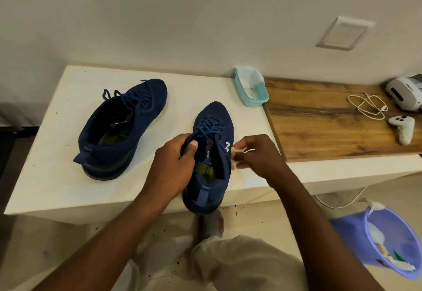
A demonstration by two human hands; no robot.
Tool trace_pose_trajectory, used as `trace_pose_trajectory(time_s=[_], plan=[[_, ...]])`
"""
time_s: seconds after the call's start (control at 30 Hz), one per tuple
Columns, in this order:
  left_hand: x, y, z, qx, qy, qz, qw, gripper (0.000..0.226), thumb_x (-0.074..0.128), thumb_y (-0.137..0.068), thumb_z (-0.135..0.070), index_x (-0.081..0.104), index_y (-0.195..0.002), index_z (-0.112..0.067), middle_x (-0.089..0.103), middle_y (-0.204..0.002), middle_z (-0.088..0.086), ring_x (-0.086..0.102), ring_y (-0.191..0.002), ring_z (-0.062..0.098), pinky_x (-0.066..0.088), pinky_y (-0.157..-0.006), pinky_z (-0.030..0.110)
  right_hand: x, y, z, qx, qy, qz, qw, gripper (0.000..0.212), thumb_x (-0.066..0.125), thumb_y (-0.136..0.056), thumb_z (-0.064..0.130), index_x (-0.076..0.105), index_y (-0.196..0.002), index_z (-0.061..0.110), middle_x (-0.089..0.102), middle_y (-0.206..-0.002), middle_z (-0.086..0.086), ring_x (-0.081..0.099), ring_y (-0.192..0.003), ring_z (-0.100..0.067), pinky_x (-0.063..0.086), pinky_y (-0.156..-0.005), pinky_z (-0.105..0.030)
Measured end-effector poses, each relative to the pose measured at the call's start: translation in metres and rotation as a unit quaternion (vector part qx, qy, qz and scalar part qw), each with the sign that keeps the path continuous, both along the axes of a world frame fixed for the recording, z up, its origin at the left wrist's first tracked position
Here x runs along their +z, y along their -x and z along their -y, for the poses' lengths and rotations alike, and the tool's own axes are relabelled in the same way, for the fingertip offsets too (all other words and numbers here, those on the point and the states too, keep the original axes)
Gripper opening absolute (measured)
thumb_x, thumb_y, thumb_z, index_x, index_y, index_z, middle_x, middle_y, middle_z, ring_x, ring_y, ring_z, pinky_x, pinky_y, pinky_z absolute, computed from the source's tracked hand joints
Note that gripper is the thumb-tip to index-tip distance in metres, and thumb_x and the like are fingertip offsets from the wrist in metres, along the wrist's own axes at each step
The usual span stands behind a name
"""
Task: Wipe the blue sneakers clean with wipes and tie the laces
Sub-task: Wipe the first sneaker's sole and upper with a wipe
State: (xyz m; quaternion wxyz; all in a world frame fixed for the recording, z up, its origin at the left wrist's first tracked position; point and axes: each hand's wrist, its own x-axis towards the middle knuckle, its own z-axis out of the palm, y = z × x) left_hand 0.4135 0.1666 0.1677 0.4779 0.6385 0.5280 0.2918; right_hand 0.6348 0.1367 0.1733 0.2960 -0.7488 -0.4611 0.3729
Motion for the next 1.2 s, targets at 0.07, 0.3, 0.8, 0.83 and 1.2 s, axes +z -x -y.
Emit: trace_pose_trajectory(time_s=[0.07,0.3,0.8,0.83,1.2], plan=[[0.000,0.001,-0.002,-0.001,0.000,0.002,1.000,0.027,0.046,-0.107,-0.032,0.064,-0.127,-0.028,0.070,-0.110,-0.009,0.065,-0.101,0.006,0.052,-0.079,0.019,0.008,-0.002,0.010,0.046,0.050,-0.095,0.993,0.010,0.077,-0.083,0.002,0.074,-0.091,-0.002,0.073,-0.088,-0.015,0.073,-0.078,-0.030,0.063,-0.069,-0.035],[-0.003,-0.002,-0.001,-0.025,-0.008,-0.006,1.000,0.030,0.046,-0.107,-0.035,0.062,-0.131,-0.026,0.071,-0.113,-0.007,0.066,-0.104,0.009,0.056,-0.087,0.026,-0.003,0.014,-0.002,-0.066,-0.087,0.017,0.994,0.008,0.076,-0.085,0.009,0.077,-0.083,0.017,0.074,-0.081,0.003,0.069,-0.072,-0.013,0.058,-0.068,-0.027],[-0.002,-0.005,-0.001,0.004,0.076,0.100,0.992,0.025,0.056,-0.104,-0.030,0.067,-0.126,-0.033,0.074,-0.111,-0.016,0.069,-0.103,0.001,0.058,-0.094,0.034,0.001,0.007,-0.004,0.037,-0.044,0.047,0.997,0.006,0.076,-0.084,0.011,0.078,-0.087,0.017,0.074,-0.082,0.005,0.066,-0.068,-0.004,0.054,-0.065,-0.023],[-0.002,-0.007,-0.002,0.010,0.084,0.113,0.990,0.025,0.057,-0.104,-0.029,0.067,-0.125,-0.033,0.074,-0.112,-0.015,0.070,-0.104,0.003,0.058,-0.094,0.036,-0.001,0.006,-0.004,0.017,-0.057,0.023,0.998,0.006,0.076,-0.085,0.012,0.078,-0.087,0.017,0.075,-0.083,0.004,0.068,-0.069,-0.007,0.057,-0.067,-0.027],[0.017,-0.039,-0.001,0.002,0.041,0.063,0.997,0.043,0.060,-0.102,-0.026,0.054,-0.144,-0.030,0.060,-0.140,-0.009,0.056,-0.129,0.012,0.049,-0.105,0.031,-0.011,-0.019,-0.005,-0.146,-0.156,-0.011,0.977,0.006,0.075,-0.086,0.016,0.078,-0.090,0.019,0.075,-0.084,0.008,0.069,-0.078,-0.010,0.060,-0.069,-0.033]])
